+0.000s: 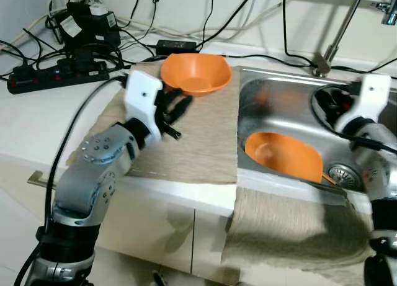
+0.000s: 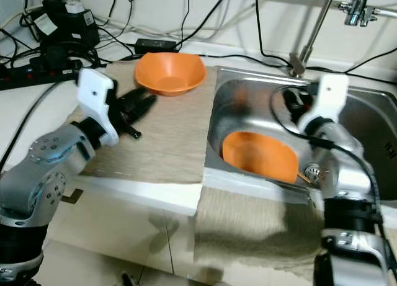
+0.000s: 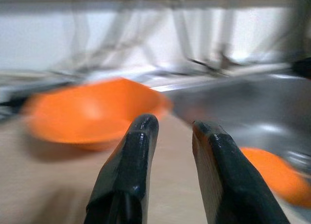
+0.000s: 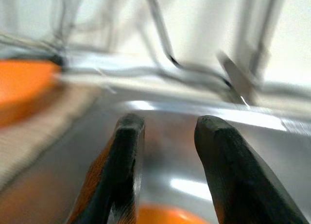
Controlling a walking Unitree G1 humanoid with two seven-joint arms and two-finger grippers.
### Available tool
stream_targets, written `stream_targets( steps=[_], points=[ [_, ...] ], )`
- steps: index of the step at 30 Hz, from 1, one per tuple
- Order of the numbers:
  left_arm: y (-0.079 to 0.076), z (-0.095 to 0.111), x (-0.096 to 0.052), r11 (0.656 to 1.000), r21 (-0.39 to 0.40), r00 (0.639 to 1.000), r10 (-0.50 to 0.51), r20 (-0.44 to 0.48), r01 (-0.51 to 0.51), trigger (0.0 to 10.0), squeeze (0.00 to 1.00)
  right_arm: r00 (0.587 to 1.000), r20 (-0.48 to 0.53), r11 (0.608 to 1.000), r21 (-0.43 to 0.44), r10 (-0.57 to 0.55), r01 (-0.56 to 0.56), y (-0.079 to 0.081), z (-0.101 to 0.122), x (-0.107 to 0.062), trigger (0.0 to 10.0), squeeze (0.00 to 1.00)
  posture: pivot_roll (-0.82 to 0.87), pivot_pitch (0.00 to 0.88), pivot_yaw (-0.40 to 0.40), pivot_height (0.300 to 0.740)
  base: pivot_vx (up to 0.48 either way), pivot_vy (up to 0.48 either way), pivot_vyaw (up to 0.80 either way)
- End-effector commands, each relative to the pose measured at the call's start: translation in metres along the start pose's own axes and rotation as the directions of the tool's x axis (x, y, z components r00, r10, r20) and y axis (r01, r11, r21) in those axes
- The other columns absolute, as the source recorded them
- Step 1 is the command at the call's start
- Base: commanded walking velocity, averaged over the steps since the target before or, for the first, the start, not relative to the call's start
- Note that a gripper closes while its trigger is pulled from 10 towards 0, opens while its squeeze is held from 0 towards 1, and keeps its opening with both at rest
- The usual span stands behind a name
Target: Kitchen organization
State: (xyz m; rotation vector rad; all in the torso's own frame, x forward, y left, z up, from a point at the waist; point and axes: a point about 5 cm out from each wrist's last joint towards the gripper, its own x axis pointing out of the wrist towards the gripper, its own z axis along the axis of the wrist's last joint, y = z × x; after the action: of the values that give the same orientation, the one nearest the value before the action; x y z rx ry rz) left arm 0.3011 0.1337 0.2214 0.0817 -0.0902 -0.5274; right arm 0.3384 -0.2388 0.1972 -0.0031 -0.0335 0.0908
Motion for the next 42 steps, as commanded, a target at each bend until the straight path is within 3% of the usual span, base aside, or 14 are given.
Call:
stream_targets(
  steps=[1, 4, 6, 12, 19, 24, 32, 42],
  points=[
    [0.009, 0.0, 0.0, 0.996, 0.021, 0.996, 0.089, 0.017, -0.089, 10.0, 0.0, 0.998, 0.056, 0.998, -0.051, 0.023, -0.02, 0.02, 0.004, -0.003, 10.0, 0.0, -0.09, 0.0, -0.02, 0.74, 0.0, 0.0, 0.0],
    [0.011, 0.0, -0.001, 0.992, 0.03, 0.993, 0.119, 0.023, -0.12, 10.0, 0.0, 0.99, 0.127, 0.997, -0.055, 0.069, -0.062, 0.045, 0.009, -0.006, 10.0, 0.0, -0.09, 0.0, -0.016, 0.74, 0.0, 0.0, 0.0],
    [0.008, 0.003, 0.0, 0.993, 0.003, 0.992, 0.115, 0.054, -0.116, 10.0, 0.0, 0.985, 0.155, 0.997, 0.015, 0.068, -0.071, 0.058, 0.008, -0.01, 10.0, 0.0, -0.09, 0.0, -0.015, 0.74, 0.0, 0.0, 0.0],
    [0.003, 0.002, 0.001, 0.995, -0.023, 0.993, 0.095, 0.062, -0.094, 10.0, 0.0, 0.987, 0.136, 0.992, 0.076, 0.086, -0.097, 0.085, -0.006, -0.025, 10.0, 0.0, -0.08, 0.0, -0.014, 0.74, 0.184, 0.0, -0.46],
    [0.006, 0.003, 0.001, 0.993, -0.035, 0.991, 0.118, 0.066, -0.116, 10.0, 0.0, 0.989, 0.122, 0.991, 0.095, 0.081, -0.093, 0.091, -0.009, -0.031, 10.0, 0.0, -0.08, 0.0, -0.011, 0.74, 0.34, 0.0, -0.23],
    [0.015, 0.0, -0.002, 0.983, -0.034, 0.983, 0.18, 0.046, -0.179, 10.0, 0.0, 0.987, 0.105, 0.99, 0.056, 0.121, -0.127, 0.091, -0.008, -0.032, 10.0, 0.0, -0.08, 0.0, -0.014, 0.74, 0.111, 0.0, 0.0],
    [0.01, -0.002, -0.008, 0.989, -0.022, 0.988, 0.149, 0.05, -0.148, 10.0, 0.0, 0.996, 0.042, 0.996, 0.041, 0.081, -0.083, 0.085, -0.018, -0.031, 10.0, 0.0, -0.07, 0.0, -0.026, 0.74, 0.0, 0.0, 0.0],
    [0.008, 0.0, -0.007, 0.991, -0.053, 0.989, 0.127, 0.069, -0.124, 10.0, 0.0, 0.995, 0.05, 0.995, 0.057, 0.083, -0.086, 0.086, -0.015, -0.032, 10.0, 0.0, -0.07, 0.0, -0.022, 0.74, 0.33, 0.0, -0.8]
  ],
)
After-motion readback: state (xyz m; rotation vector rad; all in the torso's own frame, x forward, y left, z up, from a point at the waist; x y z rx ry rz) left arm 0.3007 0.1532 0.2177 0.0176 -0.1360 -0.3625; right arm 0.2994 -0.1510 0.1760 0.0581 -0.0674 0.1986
